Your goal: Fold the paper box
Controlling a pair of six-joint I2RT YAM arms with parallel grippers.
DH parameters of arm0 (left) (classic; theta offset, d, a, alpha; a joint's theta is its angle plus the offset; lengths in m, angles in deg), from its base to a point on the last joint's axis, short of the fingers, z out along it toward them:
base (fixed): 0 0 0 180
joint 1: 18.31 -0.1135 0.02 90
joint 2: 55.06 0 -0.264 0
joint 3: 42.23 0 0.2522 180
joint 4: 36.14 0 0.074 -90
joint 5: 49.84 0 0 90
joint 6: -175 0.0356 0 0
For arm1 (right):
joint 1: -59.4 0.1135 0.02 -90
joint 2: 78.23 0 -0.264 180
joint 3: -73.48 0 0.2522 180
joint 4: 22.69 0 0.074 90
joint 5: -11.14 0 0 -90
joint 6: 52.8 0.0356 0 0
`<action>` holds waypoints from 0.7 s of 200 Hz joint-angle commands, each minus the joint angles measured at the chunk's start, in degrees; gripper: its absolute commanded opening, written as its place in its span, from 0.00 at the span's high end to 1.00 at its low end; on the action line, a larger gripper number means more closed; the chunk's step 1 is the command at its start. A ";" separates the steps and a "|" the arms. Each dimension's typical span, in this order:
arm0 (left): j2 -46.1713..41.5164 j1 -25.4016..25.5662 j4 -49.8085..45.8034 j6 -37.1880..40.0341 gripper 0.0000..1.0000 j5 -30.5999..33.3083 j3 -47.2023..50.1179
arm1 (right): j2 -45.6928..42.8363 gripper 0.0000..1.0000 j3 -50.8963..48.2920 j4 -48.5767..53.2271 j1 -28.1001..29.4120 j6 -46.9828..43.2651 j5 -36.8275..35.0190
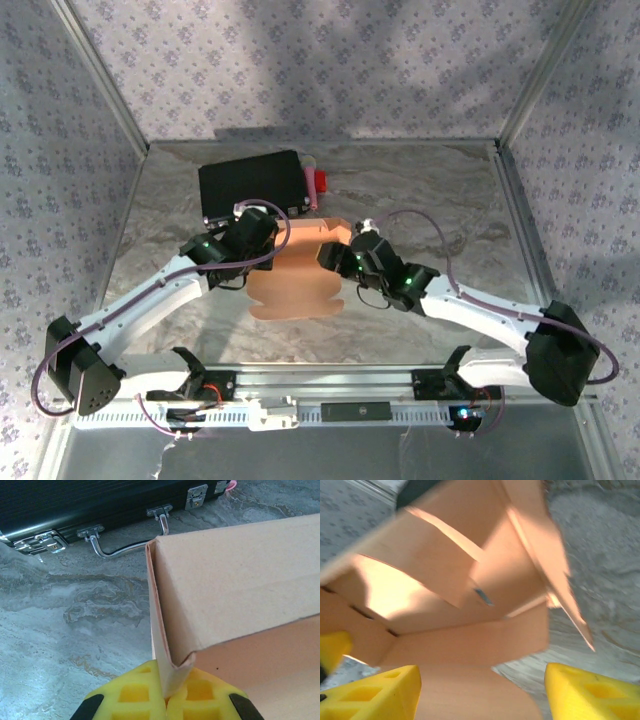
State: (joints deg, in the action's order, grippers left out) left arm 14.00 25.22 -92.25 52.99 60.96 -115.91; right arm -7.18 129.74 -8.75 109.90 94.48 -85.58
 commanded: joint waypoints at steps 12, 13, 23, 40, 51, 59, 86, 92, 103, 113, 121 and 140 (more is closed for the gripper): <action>-0.33 0.14 -1.59 1.24 1.00 0.56 -2.74 | 1.99 0.33 0.10 -2.93 -0.72 -1.74 -1.32; -0.33 0.10 -1.64 1.25 1.00 0.56 -2.79 | 2.08 0.33 0.11 -3.01 -0.78 -1.73 -1.26; -0.25 0.07 -1.60 1.32 1.00 0.45 -2.98 | 3.10 0.33 0.32 -3.55 -1.16 -1.83 -0.59; -0.24 0.08 -1.43 1.34 1.00 0.29 -2.99 | 4.76 0.37 1.04 -4.63 -1.69 -2.66 0.81; -0.16 0.12 -1.40 1.34 1.00 0.24 -2.94 | 5.58 0.38 1.66 -4.99 -1.81 -2.79 1.54; -0.07 0.15 -1.25 1.34 1.00 0.10 -2.95 | 6.07 0.39 2.00 -5.23 -1.78 -2.84 1.73; 0.78 0.14 -1.18 1.60 1.00 -0.23 -3.27 | 6.82 0.43 3.49 -5.38 -1.47 -3.61 1.91; 0.88 0.07 -1.16 1.67 1.00 -0.38 -3.29 | 6.99 0.43 4.07 -5.01 -1.37 -3.95 1.94; 1.00 0.09 -0.83 1.70 1.00 -0.58 -3.25 | 7.24 0.45 5.09 -3.84 -1.07 -4.75 1.69; 0.99 0.07 -0.50 1.52 1.00 -0.66 -3.09 | 7.48 0.48 5.81 -2.79 -0.95 -5.46 1.38; 1.07 0.11 -0.36 1.51 1.00 -0.75 -3.03 | 7.53 0.49 6.12 -2.55 -0.89 -5.79 1.30; 1.17 0.09 -0.21 1.42 1.00 -0.72 -3.27 | 7.83 0.49 6.62 -1.89 -0.93 -6.29 1.43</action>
State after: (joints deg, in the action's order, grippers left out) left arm 14.88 25.22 -92.57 53.89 60.50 -117.13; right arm -0.38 134.39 -12.57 108.57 90.39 -84.01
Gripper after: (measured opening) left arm 0.065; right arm 0.512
